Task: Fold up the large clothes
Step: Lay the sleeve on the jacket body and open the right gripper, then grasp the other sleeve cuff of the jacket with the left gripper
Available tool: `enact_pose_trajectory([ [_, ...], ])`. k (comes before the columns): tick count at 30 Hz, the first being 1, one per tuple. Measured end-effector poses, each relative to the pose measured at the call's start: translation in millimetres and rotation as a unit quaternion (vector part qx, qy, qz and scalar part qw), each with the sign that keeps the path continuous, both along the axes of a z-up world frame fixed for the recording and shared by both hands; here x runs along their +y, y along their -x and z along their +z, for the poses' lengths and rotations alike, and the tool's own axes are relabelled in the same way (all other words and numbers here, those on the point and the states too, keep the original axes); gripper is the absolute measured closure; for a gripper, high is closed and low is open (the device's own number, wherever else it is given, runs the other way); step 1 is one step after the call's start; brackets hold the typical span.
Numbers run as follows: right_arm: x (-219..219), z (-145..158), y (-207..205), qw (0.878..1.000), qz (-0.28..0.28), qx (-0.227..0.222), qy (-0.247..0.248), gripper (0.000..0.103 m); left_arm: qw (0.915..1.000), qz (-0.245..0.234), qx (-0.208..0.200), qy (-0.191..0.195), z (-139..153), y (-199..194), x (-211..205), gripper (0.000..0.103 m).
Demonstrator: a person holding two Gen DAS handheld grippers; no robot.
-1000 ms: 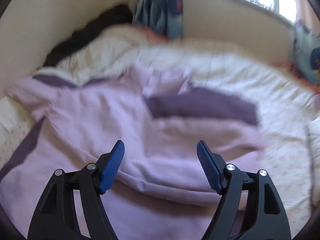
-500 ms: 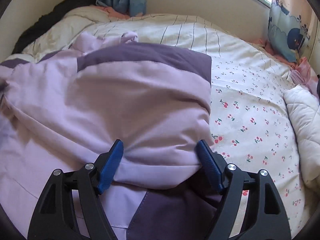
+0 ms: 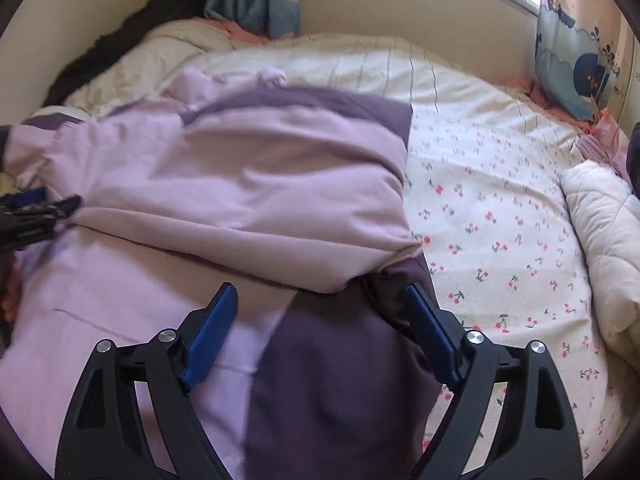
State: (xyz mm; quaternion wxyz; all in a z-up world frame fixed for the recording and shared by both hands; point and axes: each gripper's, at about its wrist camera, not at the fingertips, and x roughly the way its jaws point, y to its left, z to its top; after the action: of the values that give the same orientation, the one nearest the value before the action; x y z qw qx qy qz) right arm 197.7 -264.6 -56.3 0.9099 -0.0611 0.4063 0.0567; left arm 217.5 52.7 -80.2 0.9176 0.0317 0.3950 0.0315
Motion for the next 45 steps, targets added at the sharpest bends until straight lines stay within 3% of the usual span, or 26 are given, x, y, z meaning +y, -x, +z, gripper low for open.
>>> enact_pose_trajectory([
  [4, 4, 21, 22, 0.999, 0.010, -0.046, 0.005, 0.018, 0.9998, -0.004, 0.004, 0.017, 7, 2, 5, 0.007],
  [7, -3, 29, 18, 0.998, 0.000, -0.067, -0.008, 0.017, 0.9990, -0.007, -0.018, 0.040, 26, 14, 26, 0.007],
  [9, -6, 26, 7, 0.998, -0.008, -0.061, -0.009, 0.016, 0.9972, 0.004, -0.043, 0.061, 47, 26, 58, 0.007],
  [12, -6, -4, -3, 0.999, -0.014, -0.029, 0.005, 0.016, 0.9895, 0.051, -0.070, 0.116, 75, 40, 132, 0.007],
  [15, -7, -24, -5, 1.000, -0.023, -0.014, 0.003, 0.014, 0.9686, 0.134, -0.085, 0.191, 91, 51, 229, 0.007],
  [20, 0, -27, -5, 1.000, -0.018, -0.013, 0.021, 0.008, 0.9282, 0.234, -0.129, 0.259, 103, 82, 338, 0.007],
  [24, 5, -30, -4, 0.999, -0.019, -0.014, 0.037, 0.007, 0.8818, 0.303, -0.155, 0.326, 102, 97, 408, 0.007],
  [25, 5, -31, -4, 0.999, -0.019, -0.014, 0.037, 0.007, 0.8755, 0.311, -0.159, 0.334, 103, 95, 419, 0.007],
  [32, 6, -32, -2, 0.999, -0.020, -0.019, 0.039, 0.007, 0.8588, 0.344, -0.135, 0.354, 105, 55, 457, 0.007],
  [36, 8, -32, -1, 0.999, -0.021, -0.023, 0.043, 0.007, 0.8568, 0.366, -0.107, 0.347, 104, 41, 460, 0.008],
  [37, 8, -32, 0, 0.999, -0.021, -0.024, 0.043, 0.007, 0.8539, 0.373, -0.105, 0.347, 104, 43, 463, 0.016],
  [40, 9, -32, 1, 0.999, -0.021, -0.025, 0.043, 0.007, 0.8406, 0.356, -0.113, 0.392, 100, 53, 468, 0.071],
  [41, 9, -32, 1, 0.998, -0.022, -0.026, 0.044, 0.007, 0.8413, 0.342, -0.119, 0.401, 100, 55, 469, 0.082],
  [43, 9, -32, 2, 0.998, -0.022, -0.027, 0.043, 0.007, 0.8536, 0.318, -0.141, 0.388, 108, 61, 465, 0.090],
  [45, 9, -32, 2, 0.999, -0.022, -0.027, 0.042, 0.007, 0.8554, 0.295, -0.166, 0.392, 117, 67, 460, 0.093],
])
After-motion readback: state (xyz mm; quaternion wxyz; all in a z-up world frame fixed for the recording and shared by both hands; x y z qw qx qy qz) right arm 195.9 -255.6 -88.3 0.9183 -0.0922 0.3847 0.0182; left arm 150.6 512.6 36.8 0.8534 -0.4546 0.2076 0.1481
